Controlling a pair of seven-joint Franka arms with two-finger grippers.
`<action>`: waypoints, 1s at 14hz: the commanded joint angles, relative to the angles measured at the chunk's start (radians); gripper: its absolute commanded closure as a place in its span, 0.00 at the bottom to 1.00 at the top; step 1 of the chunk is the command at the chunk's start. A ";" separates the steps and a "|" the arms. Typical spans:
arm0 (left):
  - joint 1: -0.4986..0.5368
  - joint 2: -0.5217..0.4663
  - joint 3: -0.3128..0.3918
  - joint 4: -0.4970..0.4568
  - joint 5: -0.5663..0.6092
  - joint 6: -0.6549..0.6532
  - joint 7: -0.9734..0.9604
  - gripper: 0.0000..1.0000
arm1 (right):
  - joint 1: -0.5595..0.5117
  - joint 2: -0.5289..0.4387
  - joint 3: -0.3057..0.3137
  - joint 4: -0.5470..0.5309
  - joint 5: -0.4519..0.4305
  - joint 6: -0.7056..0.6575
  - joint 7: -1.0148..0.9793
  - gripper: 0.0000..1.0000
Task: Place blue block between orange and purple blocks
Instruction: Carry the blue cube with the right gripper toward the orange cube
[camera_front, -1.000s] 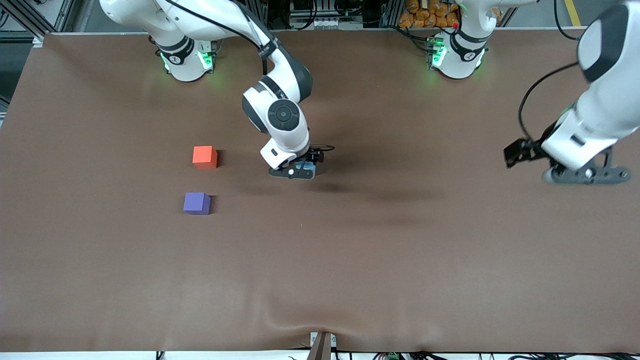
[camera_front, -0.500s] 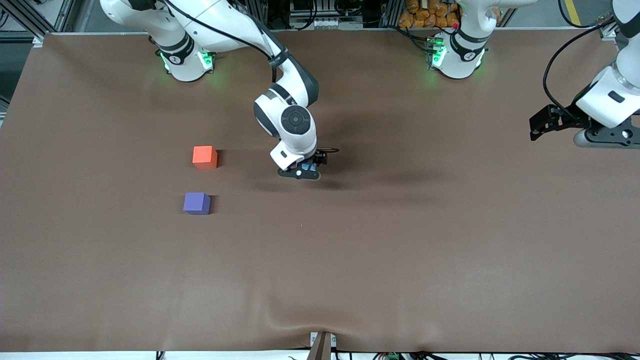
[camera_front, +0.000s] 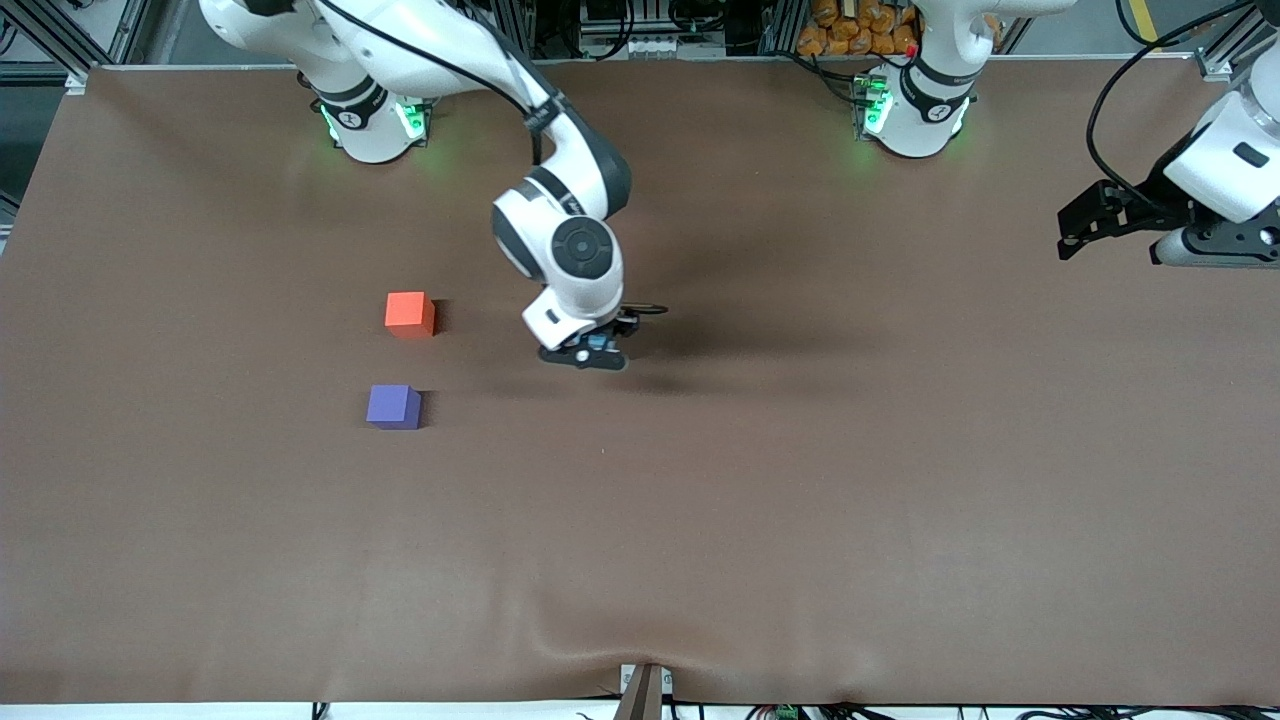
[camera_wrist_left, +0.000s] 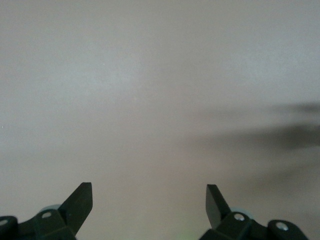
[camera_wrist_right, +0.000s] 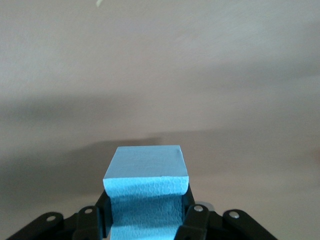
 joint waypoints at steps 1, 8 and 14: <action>0.000 0.001 0.012 0.055 -0.013 -0.079 -0.007 0.00 | -0.120 -0.156 0.013 -0.077 -0.016 -0.073 -0.065 1.00; 0.001 0.001 0.010 0.053 -0.014 -0.096 -0.027 0.00 | -0.400 -0.278 0.007 -0.261 -0.053 -0.083 -0.407 1.00; 0.000 0.016 0.006 0.057 -0.007 -0.090 -0.022 0.00 | -0.509 -0.325 0.010 -0.461 -0.050 0.112 -0.559 1.00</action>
